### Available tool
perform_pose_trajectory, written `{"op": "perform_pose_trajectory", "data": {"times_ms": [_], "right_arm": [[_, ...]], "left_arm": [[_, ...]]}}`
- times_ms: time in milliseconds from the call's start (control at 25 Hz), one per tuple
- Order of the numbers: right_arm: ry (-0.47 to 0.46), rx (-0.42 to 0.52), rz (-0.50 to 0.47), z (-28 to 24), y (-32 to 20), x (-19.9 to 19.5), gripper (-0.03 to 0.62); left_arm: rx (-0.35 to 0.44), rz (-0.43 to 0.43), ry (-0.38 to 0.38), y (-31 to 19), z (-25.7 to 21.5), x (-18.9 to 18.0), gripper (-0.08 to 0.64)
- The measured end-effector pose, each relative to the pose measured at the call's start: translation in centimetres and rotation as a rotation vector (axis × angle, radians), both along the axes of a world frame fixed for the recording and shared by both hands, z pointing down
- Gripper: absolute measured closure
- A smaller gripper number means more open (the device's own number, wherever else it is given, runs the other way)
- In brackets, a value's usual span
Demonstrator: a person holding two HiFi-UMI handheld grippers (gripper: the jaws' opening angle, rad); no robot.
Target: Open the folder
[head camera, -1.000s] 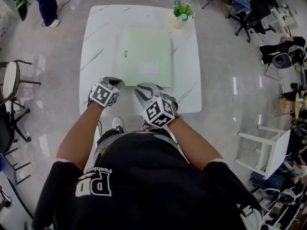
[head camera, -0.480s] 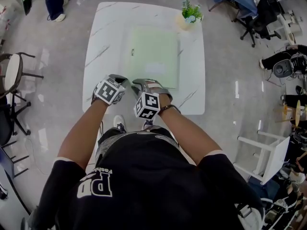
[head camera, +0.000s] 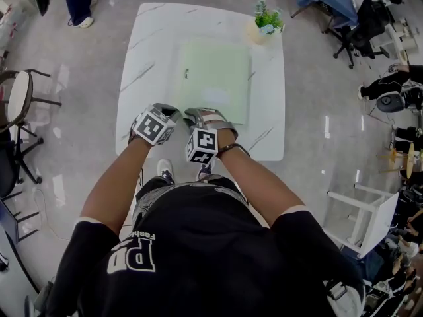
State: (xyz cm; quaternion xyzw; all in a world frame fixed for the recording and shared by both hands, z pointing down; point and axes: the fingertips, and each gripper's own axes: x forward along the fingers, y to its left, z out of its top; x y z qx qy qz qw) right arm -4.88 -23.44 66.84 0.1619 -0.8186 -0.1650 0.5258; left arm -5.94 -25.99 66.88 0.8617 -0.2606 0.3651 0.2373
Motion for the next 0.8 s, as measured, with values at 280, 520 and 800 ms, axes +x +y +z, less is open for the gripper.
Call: {"op": "perform_pose_trajectory", "data": {"times_ms": [280, 520, 800], "right_arm": [[-0.001, 0.013, 0.019, -0.2, -0.3, -0.2, 0.492], [-0.061, 0.036, 0.07, -1.9, -0.9, -0.1, 0.479], [-0.164, 0.077, 0.168, -5.4, -2.5, 0.4, 0.525]], "left_arm": [[-0.002, 0.002, 0.004, 0.0, 0.1, -0.3, 0.508], [-0.007, -0.003, 0.005, 0.0, 0.0, -0.3, 0.508], [-0.011, -0.001, 0.01, 0.0, 0.0, -0.2, 0.508]]}}
